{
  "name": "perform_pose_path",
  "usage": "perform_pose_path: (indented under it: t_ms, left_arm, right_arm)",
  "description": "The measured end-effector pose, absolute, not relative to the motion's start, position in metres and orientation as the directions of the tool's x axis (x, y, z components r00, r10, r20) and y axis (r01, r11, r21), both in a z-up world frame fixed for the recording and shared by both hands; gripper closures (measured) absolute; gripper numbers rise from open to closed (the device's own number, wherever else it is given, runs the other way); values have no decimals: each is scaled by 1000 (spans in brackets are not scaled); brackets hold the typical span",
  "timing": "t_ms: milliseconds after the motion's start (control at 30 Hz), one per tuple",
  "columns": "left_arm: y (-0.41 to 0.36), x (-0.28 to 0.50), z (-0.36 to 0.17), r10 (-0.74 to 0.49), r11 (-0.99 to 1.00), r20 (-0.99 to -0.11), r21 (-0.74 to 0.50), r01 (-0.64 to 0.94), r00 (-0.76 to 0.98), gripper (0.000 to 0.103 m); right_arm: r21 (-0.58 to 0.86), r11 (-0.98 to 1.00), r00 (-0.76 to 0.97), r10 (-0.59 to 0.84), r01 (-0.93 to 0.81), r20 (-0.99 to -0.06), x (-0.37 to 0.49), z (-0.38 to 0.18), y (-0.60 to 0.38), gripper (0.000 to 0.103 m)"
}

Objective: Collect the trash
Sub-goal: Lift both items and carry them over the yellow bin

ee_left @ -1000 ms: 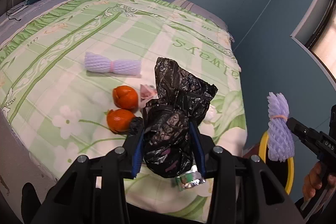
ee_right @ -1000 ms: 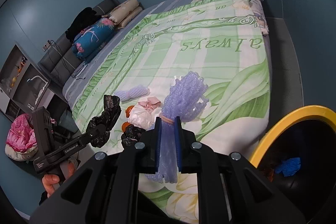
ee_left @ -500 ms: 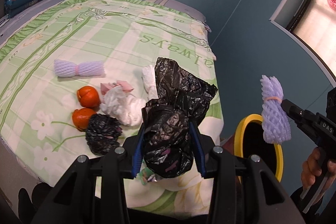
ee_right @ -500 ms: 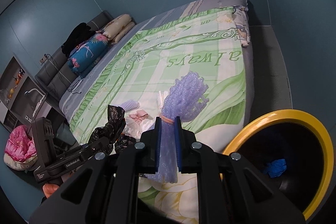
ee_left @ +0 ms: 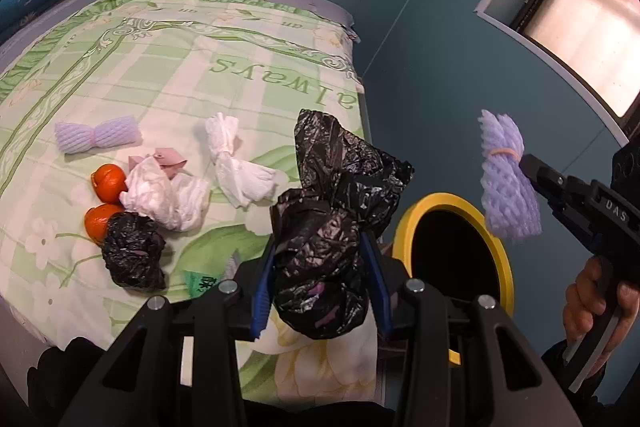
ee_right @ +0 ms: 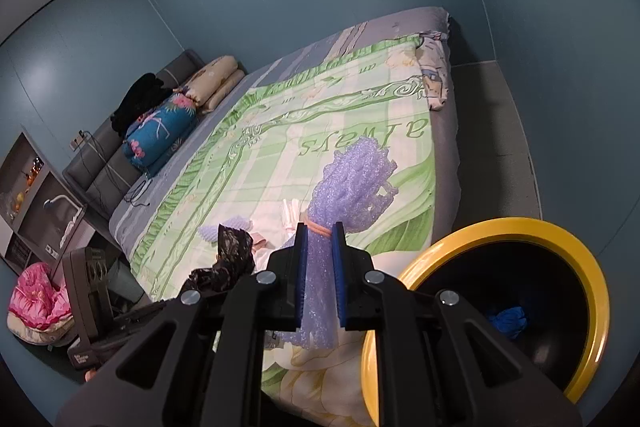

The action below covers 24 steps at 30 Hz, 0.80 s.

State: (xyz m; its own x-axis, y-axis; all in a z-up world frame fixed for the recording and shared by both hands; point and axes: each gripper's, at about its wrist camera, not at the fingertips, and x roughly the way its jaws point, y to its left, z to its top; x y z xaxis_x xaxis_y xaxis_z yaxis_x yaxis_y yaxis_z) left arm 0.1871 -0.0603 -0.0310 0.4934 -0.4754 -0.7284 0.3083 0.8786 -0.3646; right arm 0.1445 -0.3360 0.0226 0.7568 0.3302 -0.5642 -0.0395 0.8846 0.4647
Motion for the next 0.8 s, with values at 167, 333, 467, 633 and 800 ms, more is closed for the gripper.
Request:
perform_pose_path:
  t_ms: [167,333,467,633,800]
  left_arm:
    - [-80,180,-29,-494,865,-732,-359,351,470,65]
    - [-100,175,-29,-515,848,-739,-361,389,435,65]
    - [-118,171,-29,-537,828,-740,-370,422,406,65]
    - [-139,167,-33,-545,813,-752,-365,453,372,65]
    - [-153,164,-41,-545,801,-773,-365,475,325,65]
  right_arm:
    - [471,882,769,317,-24,-555,138,23,-347,92]
    - [474,880,782,296,0,-549,128,25,-359,92]
    - [480,877,791,282,18,-544,120,26,-369,92]
    - [486,873,798,267,36,-540,113,27,-380,92]
    - [500,865,804,260,53,-535,106,23,-391,92]
